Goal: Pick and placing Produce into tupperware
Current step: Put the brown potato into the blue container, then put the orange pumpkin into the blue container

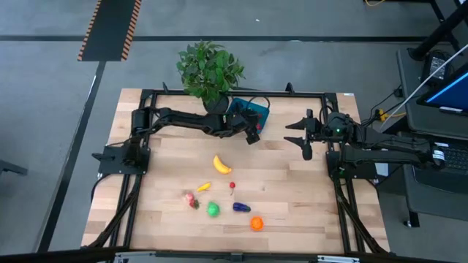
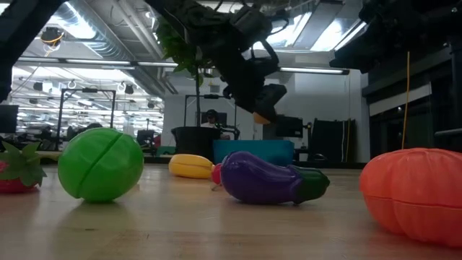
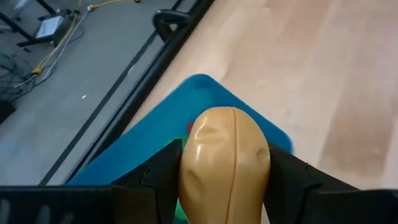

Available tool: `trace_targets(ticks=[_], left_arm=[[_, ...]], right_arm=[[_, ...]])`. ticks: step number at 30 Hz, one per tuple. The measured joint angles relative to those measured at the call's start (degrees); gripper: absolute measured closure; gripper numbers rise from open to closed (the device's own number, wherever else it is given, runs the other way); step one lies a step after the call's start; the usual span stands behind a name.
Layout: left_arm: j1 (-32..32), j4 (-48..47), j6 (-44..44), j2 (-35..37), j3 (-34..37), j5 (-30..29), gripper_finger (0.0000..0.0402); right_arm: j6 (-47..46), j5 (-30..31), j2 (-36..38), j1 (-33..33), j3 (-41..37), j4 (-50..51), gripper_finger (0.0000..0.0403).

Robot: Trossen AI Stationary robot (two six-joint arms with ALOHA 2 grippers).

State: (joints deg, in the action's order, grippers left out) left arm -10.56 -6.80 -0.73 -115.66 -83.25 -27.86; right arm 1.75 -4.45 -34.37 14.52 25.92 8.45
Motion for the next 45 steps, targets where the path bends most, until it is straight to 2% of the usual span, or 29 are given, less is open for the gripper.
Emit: trace_targets(ticks=[18, 34, 41, 45], left_arm=[[-3.48, -0.15, 0.20, -2.52, 0.03, 1.97, 0.0233], [-3.84, -0.14, 0.61, -4.09, 0.03, 2.02, 0.0233], [-3.79, -0.19, 0.39, -4.09, 0.03, 2.02, 0.0199], [-3.79, -0.21, 0.44, -4.09, 0.03, 2.02, 0.0197]], right_arm=[[0.05, 0.00, 0.02, -0.02, 0.02, -0.06, 0.0186], [0.05, -0.02, 0.02, 0.04, 0.01, 0.02, 0.0186], [0.05, -0.02, 0.02, 0.04, 0.00, 0.07, 0.0186], [0.05, -0.02, 0.02, 0.04, 0.02, 0.39, 0.0186]])
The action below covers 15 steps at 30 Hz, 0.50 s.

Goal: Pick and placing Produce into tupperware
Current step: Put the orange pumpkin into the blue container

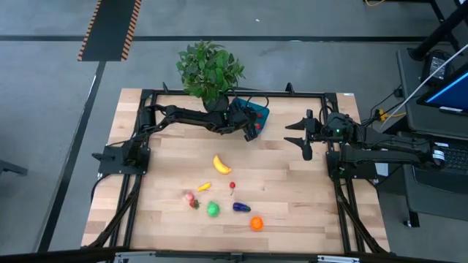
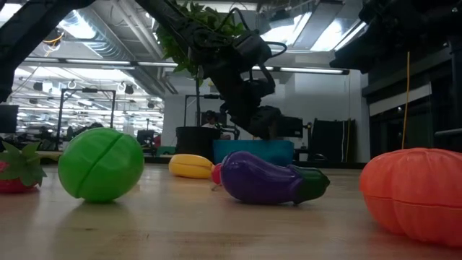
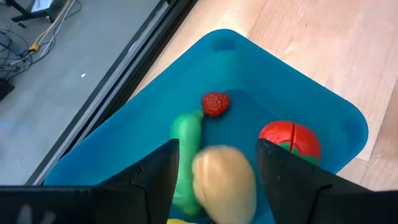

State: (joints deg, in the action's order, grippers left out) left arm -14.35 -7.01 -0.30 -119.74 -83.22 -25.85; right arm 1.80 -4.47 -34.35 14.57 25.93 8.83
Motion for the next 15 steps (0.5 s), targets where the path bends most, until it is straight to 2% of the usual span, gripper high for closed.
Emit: trace_targets(ticks=[15], left_arm=[[1.54, 0.04, -1.71, 0.49, 0.00, -0.20, 0.0205]], right_arm=[[-0.09, 0.00, 0.00, 0.00, -0.02, 0.44, 0.0186]])
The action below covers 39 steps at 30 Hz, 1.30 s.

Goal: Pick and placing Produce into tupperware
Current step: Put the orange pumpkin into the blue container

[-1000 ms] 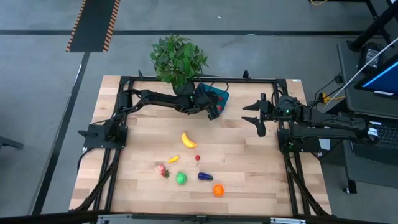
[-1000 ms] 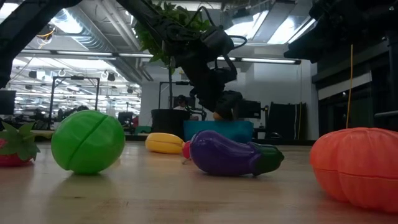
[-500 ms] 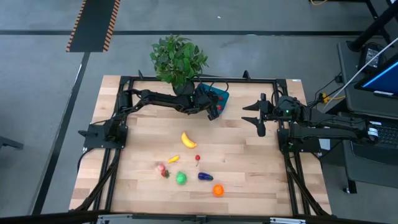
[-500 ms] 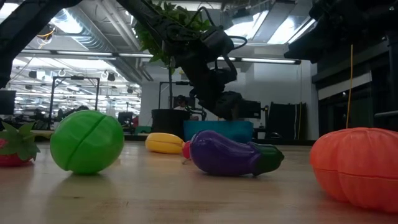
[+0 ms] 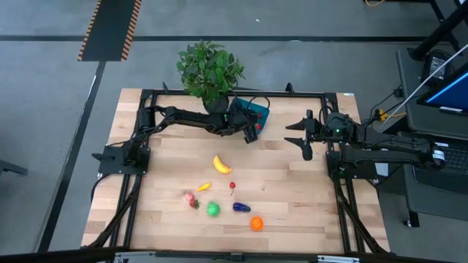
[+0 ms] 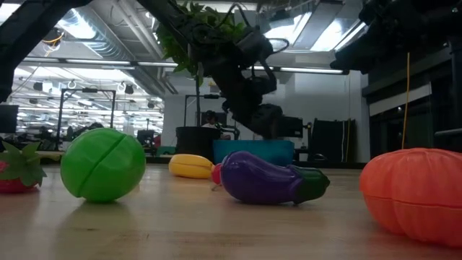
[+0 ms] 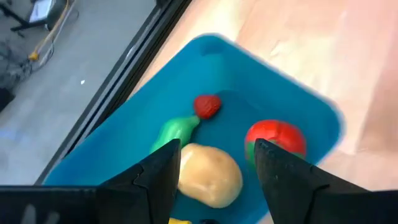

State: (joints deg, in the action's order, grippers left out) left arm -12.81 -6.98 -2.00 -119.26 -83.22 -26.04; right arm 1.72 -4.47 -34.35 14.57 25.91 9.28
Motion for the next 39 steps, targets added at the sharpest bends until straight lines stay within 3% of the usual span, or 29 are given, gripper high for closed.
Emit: trace_targets(ticks=[21, 26, 31, 39], left_arm=[[12.97, -0.31, -7.51, 8.56, -0.01, -5.02, 0.0220], [15.59, 0.38, -9.11, 9.47, 0.82, -8.89, 0.0227], [17.33, 0.01, -4.58, 14.47, 7.89, -9.38, 0.0222], [22.05, 17.41, -1.39, 25.95, 26.56, -6.36, 0.0224]], right_arm=[[0.10, -0.04, 0.00, 0.02, 0.02, 0.05, 0.0186], [0.01, -0.09, 0.00, 0.02, 0.00, 0.66, 0.0186], [0.00, -0.11, -0.04, -0.04, 0.00, 2.07, 0.0186], [-0.17, -0.16, -0.04, -0.18, 0.00, 1.71, 0.0186]])
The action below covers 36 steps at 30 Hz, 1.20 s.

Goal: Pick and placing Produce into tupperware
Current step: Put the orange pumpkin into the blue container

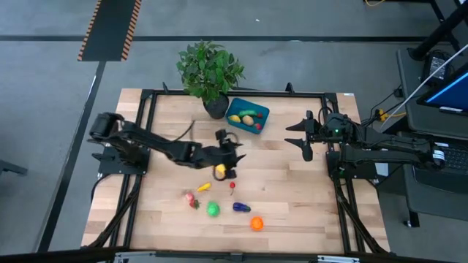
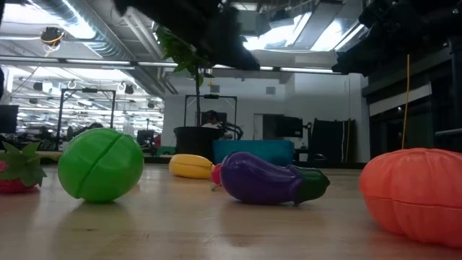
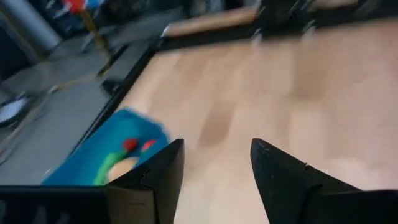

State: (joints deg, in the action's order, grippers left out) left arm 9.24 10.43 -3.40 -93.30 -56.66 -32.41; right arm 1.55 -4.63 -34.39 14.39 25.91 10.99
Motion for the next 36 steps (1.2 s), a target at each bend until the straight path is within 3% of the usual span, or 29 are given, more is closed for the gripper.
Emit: trace_targets(ticks=[8, 12, 18, 21, 25, 31, 36], left_arm=[[2.21, 7.32, -0.17, 11.71, 14.75, 8.87, 0.0235], [1.54, 8.10, 0.15, 16.81, 20.26, 15.05, 0.0241], [0.60, 16.68, 0.02, 23.03, 28.52, 24.26, 0.0253], [-0.16, 19.44, 0.45, 25.61, 32.03, 26.19, 0.0259], [-0.30, 20.24, 2.24, 28.81, 35.21, 26.54, 0.0267], [-0.20, 20.25, 4.52, 32.98, 38.08, 33.93, 0.0282], [-0.22, 19.49, 6.03, 34.84, 39.07, 34.06, 0.0293]], right_arm=[[-0.08, -0.14, 0.02, -0.46, 0.00, -0.49, 0.0186], [-1.33, -1.46, -0.03, -0.45, 0.00, -0.56, 0.0186], [-1.37, -4.61, -0.51, -0.45, 0.00, -0.60, 0.0186], [-2.82, -5.54, -1.04, -0.45, 0.00, -0.71, 0.0186], [-5.91, -5.69, -2.53, -0.45, 0.00, -0.65, 0.0186], [-7.56, -5.70, -5.79, -0.45, 0.00, -0.43, 0.0186], [-7.57, -8.96, -7.53, -0.43, 0.00, -0.84, 0.0186]])
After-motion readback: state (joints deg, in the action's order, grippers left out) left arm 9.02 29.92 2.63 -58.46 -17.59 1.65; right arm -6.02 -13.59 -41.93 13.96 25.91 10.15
